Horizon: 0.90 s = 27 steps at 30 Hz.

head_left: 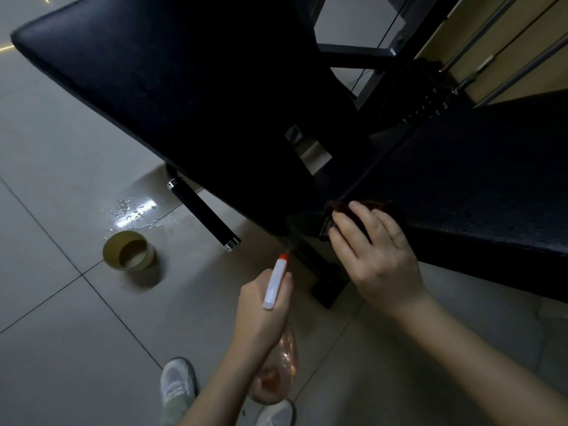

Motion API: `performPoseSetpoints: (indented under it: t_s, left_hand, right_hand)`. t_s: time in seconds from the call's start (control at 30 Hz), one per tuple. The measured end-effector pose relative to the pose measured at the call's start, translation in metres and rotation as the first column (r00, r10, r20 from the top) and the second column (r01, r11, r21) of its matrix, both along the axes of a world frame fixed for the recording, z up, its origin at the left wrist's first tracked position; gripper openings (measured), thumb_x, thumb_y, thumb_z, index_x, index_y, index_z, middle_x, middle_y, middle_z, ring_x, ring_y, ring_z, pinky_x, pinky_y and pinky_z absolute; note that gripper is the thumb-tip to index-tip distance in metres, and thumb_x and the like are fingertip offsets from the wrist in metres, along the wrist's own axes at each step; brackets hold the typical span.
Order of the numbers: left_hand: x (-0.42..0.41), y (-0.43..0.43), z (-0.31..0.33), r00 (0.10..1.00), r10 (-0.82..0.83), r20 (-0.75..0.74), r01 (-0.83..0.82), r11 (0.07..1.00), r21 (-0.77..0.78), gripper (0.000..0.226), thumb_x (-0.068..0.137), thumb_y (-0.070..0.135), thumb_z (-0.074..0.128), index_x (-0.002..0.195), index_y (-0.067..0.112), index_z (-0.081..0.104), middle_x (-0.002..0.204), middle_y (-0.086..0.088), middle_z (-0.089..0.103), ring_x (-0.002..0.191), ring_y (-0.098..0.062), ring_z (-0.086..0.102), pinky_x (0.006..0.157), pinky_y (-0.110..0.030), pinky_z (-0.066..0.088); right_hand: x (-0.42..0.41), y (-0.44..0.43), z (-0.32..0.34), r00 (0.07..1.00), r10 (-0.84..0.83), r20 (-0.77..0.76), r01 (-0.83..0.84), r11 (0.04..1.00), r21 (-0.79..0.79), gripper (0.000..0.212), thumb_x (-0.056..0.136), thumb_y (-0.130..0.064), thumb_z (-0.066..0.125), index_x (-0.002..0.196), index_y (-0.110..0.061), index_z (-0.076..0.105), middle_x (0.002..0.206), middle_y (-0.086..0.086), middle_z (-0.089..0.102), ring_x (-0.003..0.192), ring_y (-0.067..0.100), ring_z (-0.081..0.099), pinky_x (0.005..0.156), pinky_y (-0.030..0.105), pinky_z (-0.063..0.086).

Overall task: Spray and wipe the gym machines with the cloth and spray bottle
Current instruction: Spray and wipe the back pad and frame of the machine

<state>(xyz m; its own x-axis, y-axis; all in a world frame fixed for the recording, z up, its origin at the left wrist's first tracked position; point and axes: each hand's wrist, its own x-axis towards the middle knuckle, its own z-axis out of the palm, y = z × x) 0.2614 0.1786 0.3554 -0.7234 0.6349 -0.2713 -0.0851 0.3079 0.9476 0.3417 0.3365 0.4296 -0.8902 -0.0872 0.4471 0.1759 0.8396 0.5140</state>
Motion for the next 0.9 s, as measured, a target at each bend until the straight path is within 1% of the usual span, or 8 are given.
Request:
performPoseSetpoints:
  t_s: [0.07,0.13,0.23,0.3,0.47,0.7,0.77,0.9]
  left_hand:
    - [-0.001,-0.003,-0.004,0.999,-0.030,-0.036,0.029,0.999,-0.012,0.040,0.085,0.046,0.047,0.072,0.009,0.055,0.065,-0.011,0.058,0.062,-0.029,0.056,0.061,-0.046,0.047]
    - [-0.002,-0.006,-0.009,0.999,-0.029,-0.042,0.028,0.999,-0.023,0.036,0.085,0.042,0.047,0.073,0.009,0.055,0.066,-0.011,0.058,0.061,-0.028,0.055,0.057,-0.035,0.043]
    - [-0.005,-0.009,-0.018,0.998,-0.021,-0.065,0.019,0.999,-0.035,0.030,0.085,0.037,0.048,0.068,0.013,0.050,0.059,-0.001,0.050,0.052,-0.012,0.045,0.050,-0.020,0.033]
    - [-0.008,-0.011,-0.023,0.996,-0.035,-0.080,0.031,0.998,-0.052,0.028,0.085,0.036,0.049,0.064,0.017,0.046,0.056,0.005,0.045,0.051,-0.009,0.042,0.050,-0.018,0.031]
    - [-0.014,-0.015,-0.036,0.995,-0.003,-0.100,-0.003,0.998,-0.063,0.027,0.085,0.033,0.051,0.062,0.019,0.045,0.053,0.008,0.042,0.050,-0.008,0.042,0.050,-0.019,0.030]
    - [-0.018,-0.016,-0.039,0.997,0.008,-0.076,-0.009,1.000,-0.017,0.030,0.085,0.034,0.052,0.074,0.007,0.058,0.056,0.002,0.048,0.051,-0.009,0.045,0.051,-0.023,0.034]
    - [-0.022,-0.018,-0.040,0.997,-0.003,-0.080,0.002,1.000,-0.017,0.031,0.085,0.034,0.052,0.075,0.005,0.059,0.057,0.000,0.048,0.051,-0.009,0.044,0.052,-0.027,0.035]
    - [-0.029,-0.024,-0.039,0.994,-0.010,-0.106,0.007,1.000,-0.026,0.036,0.085,0.041,0.051,0.076,0.007,0.060,0.059,-0.001,0.054,0.052,-0.010,0.048,0.053,-0.032,0.040]
  right_hand:
    - [-0.009,-0.002,-0.009,0.999,0.032,-0.019,-0.034,0.995,-0.094,0.016,0.092,-0.006,0.057,0.092,-0.010,0.072,0.108,0.010,0.070,0.106,0.031,0.063,0.094,0.041,0.044]
    - [-0.019,0.000,-0.026,0.998,0.048,0.034,-0.044,0.992,-0.115,0.017,0.092,-0.005,0.054,0.097,-0.009,0.071,0.113,0.012,0.068,0.110,0.032,0.061,0.096,0.042,0.043]
    - [-0.030,0.009,-0.056,0.976,0.046,0.211,-0.049,0.999,0.010,0.025,0.094,-0.005,0.047,0.101,-0.008,0.071,0.123,0.013,0.063,0.119,0.034,0.055,0.102,0.047,0.039]
    - [-0.035,0.014,-0.069,0.973,0.044,0.227,-0.058,0.997,0.056,0.021,0.093,-0.008,0.050,0.099,-0.009,0.070,0.125,0.013,0.062,0.119,0.035,0.054,0.100,0.052,0.040]
    - [-0.041,0.016,-0.080,0.966,0.099,0.238,-0.122,0.989,0.085,0.015,0.091,-0.010,0.056,0.096,-0.007,0.070,0.118,0.015,0.065,0.114,0.036,0.058,0.097,0.052,0.042]
    - [-0.077,0.007,-0.122,0.911,0.043,0.411,-0.094,0.990,0.107,0.041,0.093,-0.003,0.033,0.092,-0.005,0.074,0.105,0.019,0.069,0.102,0.038,0.064,0.090,0.045,0.051]
    - [-0.086,0.005,-0.133,0.898,0.004,0.441,-0.057,0.993,0.108,0.054,0.095,0.000,0.021,0.094,-0.008,0.075,0.106,0.017,0.069,0.101,0.035,0.065,0.090,0.043,0.051]
    - [-0.088,-0.005,-0.126,0.861,-0.059,0.505,0.000,0.993,0.117,0.054,0.085,-0.010,0.024,0.106,-0.016,0.073,0.122,0.008,0.064,0.111,0.028,0.061,0.098,0.036,0.045]
